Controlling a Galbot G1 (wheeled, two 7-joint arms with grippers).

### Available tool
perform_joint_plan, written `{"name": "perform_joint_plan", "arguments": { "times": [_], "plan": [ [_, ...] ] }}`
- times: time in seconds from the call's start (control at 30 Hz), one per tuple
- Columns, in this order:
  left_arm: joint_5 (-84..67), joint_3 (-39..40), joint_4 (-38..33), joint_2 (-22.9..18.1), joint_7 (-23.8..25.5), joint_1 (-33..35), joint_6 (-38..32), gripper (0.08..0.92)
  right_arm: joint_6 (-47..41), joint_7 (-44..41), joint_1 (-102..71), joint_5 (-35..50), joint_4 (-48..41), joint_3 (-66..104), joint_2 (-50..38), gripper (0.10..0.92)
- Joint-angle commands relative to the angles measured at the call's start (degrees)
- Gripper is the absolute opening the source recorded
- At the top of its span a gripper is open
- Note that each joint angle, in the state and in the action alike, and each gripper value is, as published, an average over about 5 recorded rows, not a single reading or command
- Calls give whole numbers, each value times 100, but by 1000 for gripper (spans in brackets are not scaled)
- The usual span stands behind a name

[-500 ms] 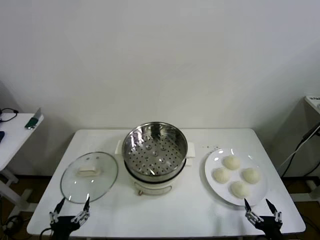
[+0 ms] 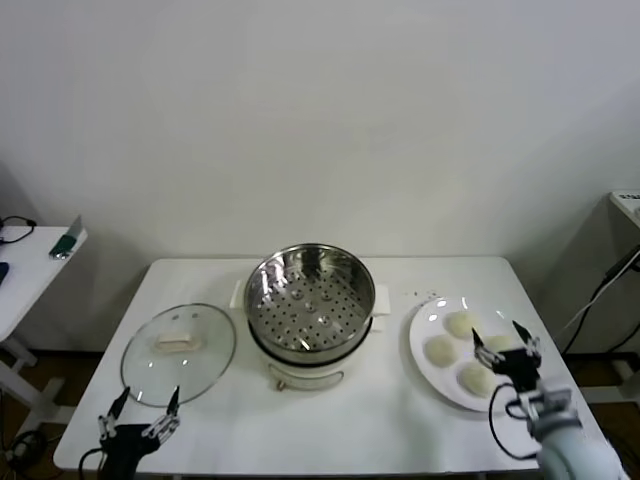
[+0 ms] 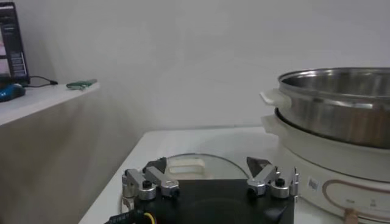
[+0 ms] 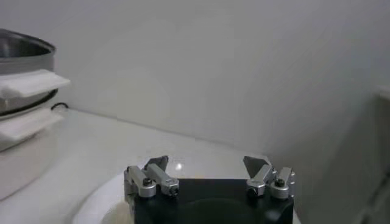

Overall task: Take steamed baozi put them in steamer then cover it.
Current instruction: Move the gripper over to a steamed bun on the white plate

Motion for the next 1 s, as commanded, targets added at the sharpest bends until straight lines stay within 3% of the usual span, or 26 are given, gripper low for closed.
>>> {"name": "perform_joint_plan", "arguments": {
  "times": [0.03, 0.23, 0.43, 0.67, 1.0],
  "plan": [
    [6, 15, -36, -5, 3, -34, -6, 823, -744, -2515, 3161, -680, -982, -2563, -1856, 823],
    [35, 31, -15, -2, 18, -68, -11, 823, 381, -4507, 5263, -1480, -1989, -4566, -2179, 823],
    [61, 28, -21, 17, 32, -58, -17, 823, 1467, -6009, 7971, -1428, -2813, -7244, -2127, 823],
    [102, 63, 3, 21, 51, -82, -29, 823, 1668, -6458, 9826, -1179, -3540, -9525, -1205, 823],
    [99, -4, -17, 15, 55, -101, -29, 823, 1288, -6269, 8760, -1132, -4252, -9046, -276, 823]
  ]
}}
